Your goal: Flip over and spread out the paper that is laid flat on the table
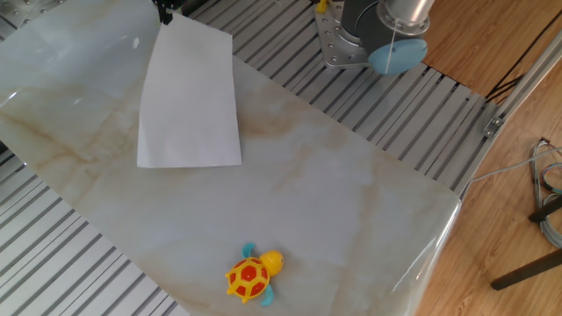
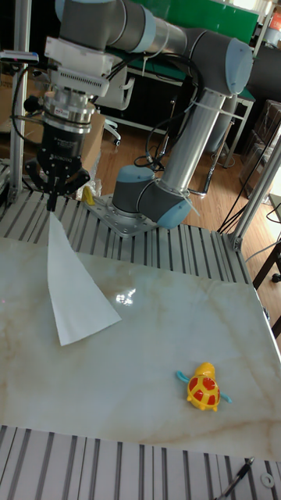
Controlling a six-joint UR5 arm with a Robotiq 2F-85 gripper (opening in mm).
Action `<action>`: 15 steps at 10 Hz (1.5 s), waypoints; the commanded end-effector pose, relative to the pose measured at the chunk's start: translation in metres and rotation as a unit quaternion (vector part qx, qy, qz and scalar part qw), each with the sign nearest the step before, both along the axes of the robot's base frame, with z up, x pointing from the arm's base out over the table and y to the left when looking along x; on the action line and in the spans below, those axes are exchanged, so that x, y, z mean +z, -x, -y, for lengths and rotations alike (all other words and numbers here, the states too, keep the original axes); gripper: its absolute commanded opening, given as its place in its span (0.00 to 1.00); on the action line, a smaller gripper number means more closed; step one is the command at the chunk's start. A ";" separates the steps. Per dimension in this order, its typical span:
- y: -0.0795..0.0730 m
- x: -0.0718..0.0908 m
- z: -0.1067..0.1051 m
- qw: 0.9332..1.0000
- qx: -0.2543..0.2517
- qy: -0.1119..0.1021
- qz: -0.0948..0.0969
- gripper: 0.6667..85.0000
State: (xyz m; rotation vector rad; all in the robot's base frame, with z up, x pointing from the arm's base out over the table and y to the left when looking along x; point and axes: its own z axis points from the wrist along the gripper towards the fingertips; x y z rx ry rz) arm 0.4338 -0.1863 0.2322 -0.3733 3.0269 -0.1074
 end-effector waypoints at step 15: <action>0.025 0.047 -0.013 0.999 0.016 -0.030 0.013 0.01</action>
